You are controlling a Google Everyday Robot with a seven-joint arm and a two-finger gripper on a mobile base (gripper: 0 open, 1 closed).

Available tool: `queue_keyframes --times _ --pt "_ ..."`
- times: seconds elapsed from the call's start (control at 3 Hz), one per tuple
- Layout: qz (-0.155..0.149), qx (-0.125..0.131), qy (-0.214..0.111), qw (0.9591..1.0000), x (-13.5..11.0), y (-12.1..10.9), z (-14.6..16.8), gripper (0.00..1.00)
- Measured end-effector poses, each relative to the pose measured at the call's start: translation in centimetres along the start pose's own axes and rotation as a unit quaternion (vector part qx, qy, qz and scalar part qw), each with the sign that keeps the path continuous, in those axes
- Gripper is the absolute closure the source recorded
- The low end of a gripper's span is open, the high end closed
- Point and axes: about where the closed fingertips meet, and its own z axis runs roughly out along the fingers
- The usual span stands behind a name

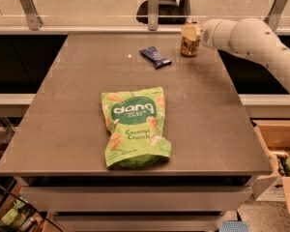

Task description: Move orange can near green rice chip bag

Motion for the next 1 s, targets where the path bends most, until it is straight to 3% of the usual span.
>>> queue_keyframes --times 0.33,1.0 --pt "0.000 -0.001 0.001 1.0000 0.1 0.2 0.2 1.00" --pt "-0.015 0.006 0.006 0.9999 -1.4 1.6 -1.9 1.00"
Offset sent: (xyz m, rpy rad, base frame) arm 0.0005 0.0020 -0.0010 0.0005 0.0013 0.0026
